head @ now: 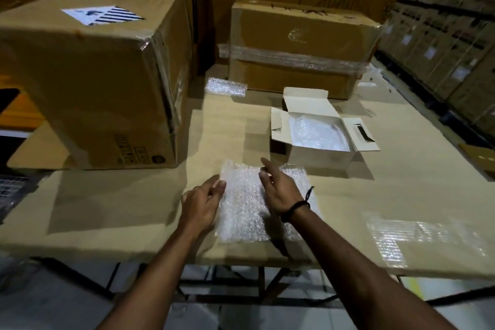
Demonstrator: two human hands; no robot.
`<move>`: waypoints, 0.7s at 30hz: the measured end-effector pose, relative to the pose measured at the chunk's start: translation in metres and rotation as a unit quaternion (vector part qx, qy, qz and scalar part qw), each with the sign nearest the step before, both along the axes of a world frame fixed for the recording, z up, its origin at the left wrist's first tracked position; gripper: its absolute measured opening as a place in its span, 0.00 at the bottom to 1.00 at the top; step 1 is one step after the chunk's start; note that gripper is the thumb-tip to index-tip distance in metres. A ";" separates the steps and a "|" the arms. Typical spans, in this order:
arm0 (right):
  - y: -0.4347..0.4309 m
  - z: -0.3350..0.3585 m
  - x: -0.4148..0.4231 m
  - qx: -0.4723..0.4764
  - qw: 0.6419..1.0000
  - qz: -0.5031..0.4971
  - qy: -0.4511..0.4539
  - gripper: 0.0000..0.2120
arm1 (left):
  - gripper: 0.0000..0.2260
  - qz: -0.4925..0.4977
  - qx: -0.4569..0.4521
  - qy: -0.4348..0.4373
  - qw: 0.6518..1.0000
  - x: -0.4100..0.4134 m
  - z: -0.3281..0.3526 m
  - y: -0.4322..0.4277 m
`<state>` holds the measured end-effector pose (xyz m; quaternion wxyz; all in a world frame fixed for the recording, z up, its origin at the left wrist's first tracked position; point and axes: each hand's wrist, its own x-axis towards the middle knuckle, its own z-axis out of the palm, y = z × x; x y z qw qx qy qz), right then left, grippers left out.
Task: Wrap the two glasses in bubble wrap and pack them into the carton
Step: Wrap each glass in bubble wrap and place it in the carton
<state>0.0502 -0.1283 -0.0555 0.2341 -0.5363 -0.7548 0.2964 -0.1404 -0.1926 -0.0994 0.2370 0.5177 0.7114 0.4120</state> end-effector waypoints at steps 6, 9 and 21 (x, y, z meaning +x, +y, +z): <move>-0.002 -0.044 0.035 -0.022 0.948 0.069 -0.311 0.35 | 0.24 -0.041 -0.022 0.266 0.963 0.004 -0.005 0.003; -0.003 -0.045 0.036 -0.009 0.951 0.061 -0.302 0.34 | 0.23 -0.127 -0.031 0.316 0.940 0.010 -0.002 0.007; 0.014 -0.002 0.068 0.006 0.939 -0.226 -0.260 0.29 | 0.22 -0.187 -0.052 0.330 0.924 0.009 0.004 0.018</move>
